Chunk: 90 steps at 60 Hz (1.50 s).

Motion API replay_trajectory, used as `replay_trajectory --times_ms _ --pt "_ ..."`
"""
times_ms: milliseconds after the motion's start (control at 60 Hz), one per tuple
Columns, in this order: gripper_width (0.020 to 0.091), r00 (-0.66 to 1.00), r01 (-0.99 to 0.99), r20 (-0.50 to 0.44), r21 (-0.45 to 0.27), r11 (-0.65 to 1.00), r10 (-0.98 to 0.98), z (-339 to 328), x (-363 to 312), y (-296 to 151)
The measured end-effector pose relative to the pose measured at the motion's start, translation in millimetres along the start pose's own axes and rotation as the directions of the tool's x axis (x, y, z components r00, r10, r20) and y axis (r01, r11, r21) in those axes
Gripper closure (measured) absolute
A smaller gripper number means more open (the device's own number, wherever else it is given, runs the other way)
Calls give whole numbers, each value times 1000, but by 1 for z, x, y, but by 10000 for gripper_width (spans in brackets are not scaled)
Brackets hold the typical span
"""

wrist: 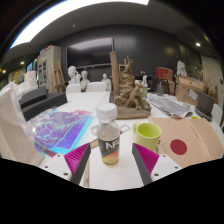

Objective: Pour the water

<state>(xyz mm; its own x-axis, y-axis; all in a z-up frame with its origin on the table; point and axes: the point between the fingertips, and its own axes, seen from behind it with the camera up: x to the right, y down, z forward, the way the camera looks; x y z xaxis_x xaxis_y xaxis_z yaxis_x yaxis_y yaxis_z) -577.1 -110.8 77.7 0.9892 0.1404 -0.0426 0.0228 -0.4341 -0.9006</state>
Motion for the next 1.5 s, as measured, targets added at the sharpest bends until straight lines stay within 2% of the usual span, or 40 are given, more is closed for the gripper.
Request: replay_trajectory --times_ms 150,233,350,467,533,633,733,833,933,1000,1100,1183,1383,1500 --pt "309 999 -22 -35 10 1000 22 44 -5 4" --pt "410 999 -23 -34 11 1000 23 56 -9 7" --pt "666 999 -10 -52 39 999 12 64 -4 3" --pt "723 999 1 -43 56 998 2 64 -5 2" --pt "799 999 10 -44 58 998 -8 64 -4 2" --pt "860 999 18 -49 52 999 -15 65 -3 2" --pt "860 999 6 -50 41 999 -4 65 -1 0" --pt "860 998 -57 -21 75 996 59 57 -4 -26" --pt "861 967 -250 75 120 961 242 48 -18 -67" --pt "862 887 -449 174 115 886 427 43 -23 -95" --pt "863 611 -767 307 2 641 730 41 -32 -124" --pt "866 339 -914 344 -101 393 876 43 -27 -136" --pt "863 -119 -964 317 -264 -33 941 48 -24 -140" --pt "863 -267 -937 297 -302 -175 917 58 -19 -136"
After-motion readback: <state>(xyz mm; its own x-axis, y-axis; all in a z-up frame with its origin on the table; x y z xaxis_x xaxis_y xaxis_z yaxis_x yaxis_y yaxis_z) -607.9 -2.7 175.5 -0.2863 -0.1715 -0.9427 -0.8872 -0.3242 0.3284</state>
